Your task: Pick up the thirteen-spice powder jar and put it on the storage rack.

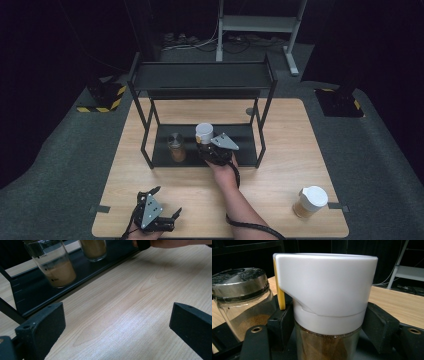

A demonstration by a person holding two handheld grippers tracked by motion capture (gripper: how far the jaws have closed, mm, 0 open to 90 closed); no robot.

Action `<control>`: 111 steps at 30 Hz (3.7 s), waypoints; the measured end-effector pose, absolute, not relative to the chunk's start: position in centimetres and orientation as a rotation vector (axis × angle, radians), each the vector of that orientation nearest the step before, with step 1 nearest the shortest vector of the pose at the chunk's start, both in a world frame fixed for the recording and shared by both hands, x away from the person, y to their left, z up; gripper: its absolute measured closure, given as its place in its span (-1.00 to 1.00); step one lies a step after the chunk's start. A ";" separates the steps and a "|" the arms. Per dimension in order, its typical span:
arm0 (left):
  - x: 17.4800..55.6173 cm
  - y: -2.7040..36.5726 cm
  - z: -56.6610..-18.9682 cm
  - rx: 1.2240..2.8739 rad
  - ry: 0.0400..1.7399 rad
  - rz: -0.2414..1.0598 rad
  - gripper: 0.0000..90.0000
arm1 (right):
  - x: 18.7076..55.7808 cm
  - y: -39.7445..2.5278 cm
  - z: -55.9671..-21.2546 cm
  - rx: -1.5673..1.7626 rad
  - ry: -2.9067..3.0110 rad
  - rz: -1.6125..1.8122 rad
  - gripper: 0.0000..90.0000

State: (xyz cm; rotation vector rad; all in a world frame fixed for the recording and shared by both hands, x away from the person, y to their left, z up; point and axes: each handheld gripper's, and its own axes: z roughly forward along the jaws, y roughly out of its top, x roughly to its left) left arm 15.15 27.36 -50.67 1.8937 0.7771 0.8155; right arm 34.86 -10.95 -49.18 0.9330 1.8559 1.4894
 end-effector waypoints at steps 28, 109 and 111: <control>15.1 27.2 -50.6 1.905 0.772 0.826 -0.98 | 34.0 -11.7 -50.2 0.886 1.849 1.494 -0.34; 15.3 26.6 -50.3 1.948 0.757 0.833 -0.98 | 26.4 -16.5 -46.8 0.829 1.830 1.531 -1.00; 15.3 26.6 -50.3 1.947 0.759 0.832 -0.98 | 25.9 -16.9 -46.7 0.823 1.828 1.532 -1.00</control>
